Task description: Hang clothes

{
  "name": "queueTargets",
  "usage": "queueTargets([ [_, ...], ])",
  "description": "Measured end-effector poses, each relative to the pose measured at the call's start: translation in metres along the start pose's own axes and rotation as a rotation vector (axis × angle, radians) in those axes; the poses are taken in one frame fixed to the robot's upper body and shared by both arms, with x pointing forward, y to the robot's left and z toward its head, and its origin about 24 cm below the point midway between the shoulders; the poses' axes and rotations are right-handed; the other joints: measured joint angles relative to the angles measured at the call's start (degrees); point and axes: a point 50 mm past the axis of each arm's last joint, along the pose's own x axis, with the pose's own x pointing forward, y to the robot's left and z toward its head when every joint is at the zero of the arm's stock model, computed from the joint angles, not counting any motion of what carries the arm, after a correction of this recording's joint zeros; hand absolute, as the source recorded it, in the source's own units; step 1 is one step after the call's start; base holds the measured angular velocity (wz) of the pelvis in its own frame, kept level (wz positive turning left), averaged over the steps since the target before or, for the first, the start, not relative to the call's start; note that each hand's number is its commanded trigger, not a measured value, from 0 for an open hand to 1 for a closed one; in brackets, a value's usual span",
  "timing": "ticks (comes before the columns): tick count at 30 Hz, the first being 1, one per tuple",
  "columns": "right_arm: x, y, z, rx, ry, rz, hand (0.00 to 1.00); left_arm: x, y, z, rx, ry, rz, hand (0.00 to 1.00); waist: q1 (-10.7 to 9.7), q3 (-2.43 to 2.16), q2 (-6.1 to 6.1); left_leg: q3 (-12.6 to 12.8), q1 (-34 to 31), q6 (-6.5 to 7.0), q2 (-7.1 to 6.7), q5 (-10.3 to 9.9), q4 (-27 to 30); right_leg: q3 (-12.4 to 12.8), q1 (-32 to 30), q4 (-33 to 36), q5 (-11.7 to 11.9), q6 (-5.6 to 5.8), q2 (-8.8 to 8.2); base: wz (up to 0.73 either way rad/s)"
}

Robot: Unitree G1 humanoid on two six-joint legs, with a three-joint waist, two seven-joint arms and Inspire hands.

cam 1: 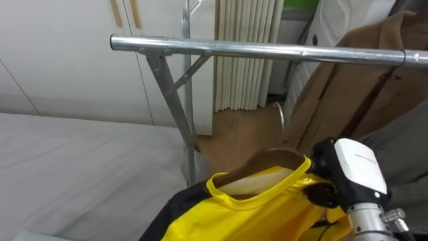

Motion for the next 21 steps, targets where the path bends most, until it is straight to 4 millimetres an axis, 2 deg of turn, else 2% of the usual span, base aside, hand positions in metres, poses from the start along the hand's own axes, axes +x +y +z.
queueTargets([
  [4, 0.002, -0.011, -0.001, 0.060, 0.009, -0.044, 1.00, 0.000, 0.000, 0.000, -0.001, -0.002, 0.000, 0.00, 0.0, -0.02, 0.04, -0.1, 0.0, 0.00, -0.01, 0.0, 0.0, -0.6, 0.1, -0.1, 0.1, -0.25, -0.12, 0.00],
  [21, 0.010, -0.018, 0.001, 0.149, 0.007, -0.067, 1.00, 0.000, 0.000, -0.001, -0.001, -0.009, -0.007, 0.00, 0.0, -0.03, 0.09, -1.0, 0.3, -0.03, -0.04, 0.0, 0.0, -1.5, 0.5, 0.1, 0.0, -0.57, -0.29, 0.02],
])
